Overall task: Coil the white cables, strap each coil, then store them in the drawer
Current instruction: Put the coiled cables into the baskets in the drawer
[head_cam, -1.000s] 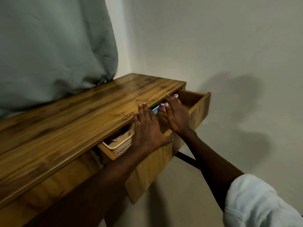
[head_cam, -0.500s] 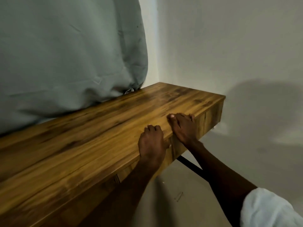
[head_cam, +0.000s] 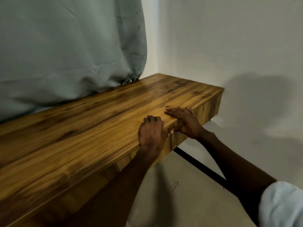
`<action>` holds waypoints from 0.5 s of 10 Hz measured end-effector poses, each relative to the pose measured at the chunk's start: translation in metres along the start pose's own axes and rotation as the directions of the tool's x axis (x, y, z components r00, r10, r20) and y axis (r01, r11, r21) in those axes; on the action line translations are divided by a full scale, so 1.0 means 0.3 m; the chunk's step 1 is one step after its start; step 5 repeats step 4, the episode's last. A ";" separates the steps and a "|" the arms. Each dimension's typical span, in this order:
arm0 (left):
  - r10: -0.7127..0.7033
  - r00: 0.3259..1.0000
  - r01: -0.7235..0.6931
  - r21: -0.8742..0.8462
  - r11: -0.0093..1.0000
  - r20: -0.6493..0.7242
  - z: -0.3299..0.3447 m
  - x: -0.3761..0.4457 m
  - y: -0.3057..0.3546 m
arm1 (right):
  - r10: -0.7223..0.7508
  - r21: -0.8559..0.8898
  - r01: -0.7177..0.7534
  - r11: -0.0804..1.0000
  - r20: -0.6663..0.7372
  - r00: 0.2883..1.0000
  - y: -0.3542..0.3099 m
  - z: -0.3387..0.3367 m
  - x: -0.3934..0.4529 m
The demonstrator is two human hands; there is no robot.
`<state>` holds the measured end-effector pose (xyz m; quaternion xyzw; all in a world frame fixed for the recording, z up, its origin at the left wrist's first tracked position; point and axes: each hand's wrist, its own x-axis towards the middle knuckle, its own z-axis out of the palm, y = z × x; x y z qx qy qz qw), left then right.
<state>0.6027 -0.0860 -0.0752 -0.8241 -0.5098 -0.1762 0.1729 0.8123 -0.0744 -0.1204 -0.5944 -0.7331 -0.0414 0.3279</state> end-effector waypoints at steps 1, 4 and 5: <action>0.003 1.000 -0.003 0.018 1.000 0.015 0.015 0.006 0.000 | 0.018 -0.019 -0.017 1.000 0.013 1.000 -0.016 -0.015 -0.001; 0.129 0.980 -0.077 -0.310 0.948 0.152 -0.186 -0.115 -0.205 | 0.160 -0.216 -0.085 0.973 0.358 0.920 -0.352 -0.169 0.044; 0.129 0.980 -0.077 -0.310 0.948 0.152 -0.186 -0.115 -0.205 | 0.160 -0.216 -0.085 0.973 0.358 0.920 -0.352 -0.169 0.044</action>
